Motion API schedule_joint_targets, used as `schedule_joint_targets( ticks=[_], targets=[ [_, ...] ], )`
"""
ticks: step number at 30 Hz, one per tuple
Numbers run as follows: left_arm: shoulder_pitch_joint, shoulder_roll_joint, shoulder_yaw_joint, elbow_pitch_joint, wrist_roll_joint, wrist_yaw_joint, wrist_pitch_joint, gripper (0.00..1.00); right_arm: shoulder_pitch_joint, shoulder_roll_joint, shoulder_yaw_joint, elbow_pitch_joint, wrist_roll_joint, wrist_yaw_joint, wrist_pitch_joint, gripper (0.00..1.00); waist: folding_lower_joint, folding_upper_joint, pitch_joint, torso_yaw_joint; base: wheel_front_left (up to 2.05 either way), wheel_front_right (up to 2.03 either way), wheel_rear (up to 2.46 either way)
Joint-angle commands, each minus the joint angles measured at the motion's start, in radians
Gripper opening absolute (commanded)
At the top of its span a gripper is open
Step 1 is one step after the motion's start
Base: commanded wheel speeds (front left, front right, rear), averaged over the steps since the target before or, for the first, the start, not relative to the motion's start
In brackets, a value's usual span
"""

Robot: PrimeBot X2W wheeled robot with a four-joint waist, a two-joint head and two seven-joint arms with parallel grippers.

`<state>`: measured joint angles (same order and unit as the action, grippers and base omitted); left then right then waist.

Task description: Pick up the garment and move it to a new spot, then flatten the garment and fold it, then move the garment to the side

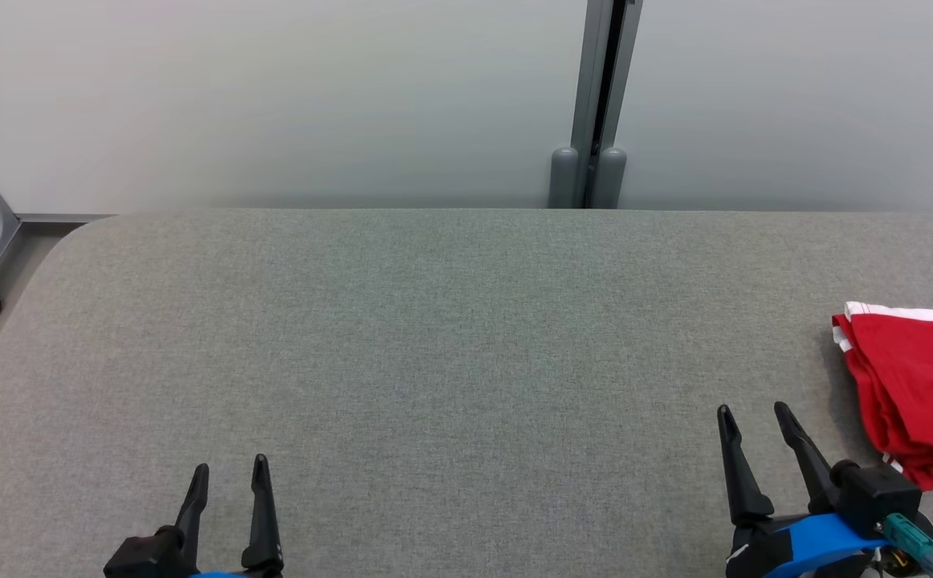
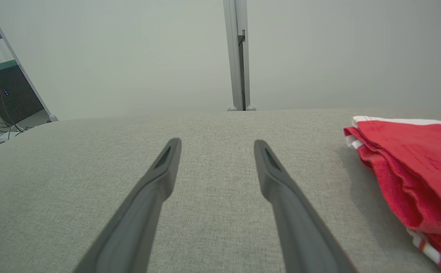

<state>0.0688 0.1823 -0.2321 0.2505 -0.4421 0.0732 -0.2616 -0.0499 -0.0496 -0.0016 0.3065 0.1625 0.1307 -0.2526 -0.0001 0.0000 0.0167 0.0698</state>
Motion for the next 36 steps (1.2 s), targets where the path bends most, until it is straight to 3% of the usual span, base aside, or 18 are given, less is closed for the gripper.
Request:
schedule_joint_targets(
  ticks=[1, 14, 15, 19, 36],
  targets=[
    [0.008, -0.002, 0.008, -0.004, -0.006, -0.003, -0.004, 1.0, 0.016, -0.002, 0.001, 0.0, -0.001, 0.0, -0.006, 1.0, 0.0001, 0.0, 0.0, 0.0, 0.0, 0.0, 0.0],
    [0.008, -0.013, 0.017, 0.022, -0.02, -0.029, -0.004, 1.0, 0.021, -0.002, 0.026, 0.011, 0.02, 0.0, 0.001, 1.0, 0.0001, 0.0, -0.002, 0.004, 0.0, 0.0, 0.0],
    [0.006, -0.013, 0.015, 0.023, -0.018, -0.03, 0.001, 0.0, 0.004, 0.0, 0.026, 0.012, 0.016, 0.0, 0.002, 0.0, 0.0001, 0.0, -0.002, 0.003, 0.0, 0.0, 0.0],
    [0.019, -0.025, 0.014, 0.056, -0.022, -0.03, 0.007, 0.0, 0.017, 0.002, 0.026, 0.047, 0.021, 0.0, 0.007, 0.0, 0.0001, 0.0, -0.002, 0.003, 0.0, 0.0, 0.0],
    [-0.025, -0.047, 0.085, 0.043, -0.264, -0.067, 0.085, 0.0, -0.001, 0.001, -0.004, 0.022, 0.322, 0.0, 0.083, 0.0, 0.0001, 0.0, -0.003, -0.006, 0.0, 0.0, 0.0]
  ],
)
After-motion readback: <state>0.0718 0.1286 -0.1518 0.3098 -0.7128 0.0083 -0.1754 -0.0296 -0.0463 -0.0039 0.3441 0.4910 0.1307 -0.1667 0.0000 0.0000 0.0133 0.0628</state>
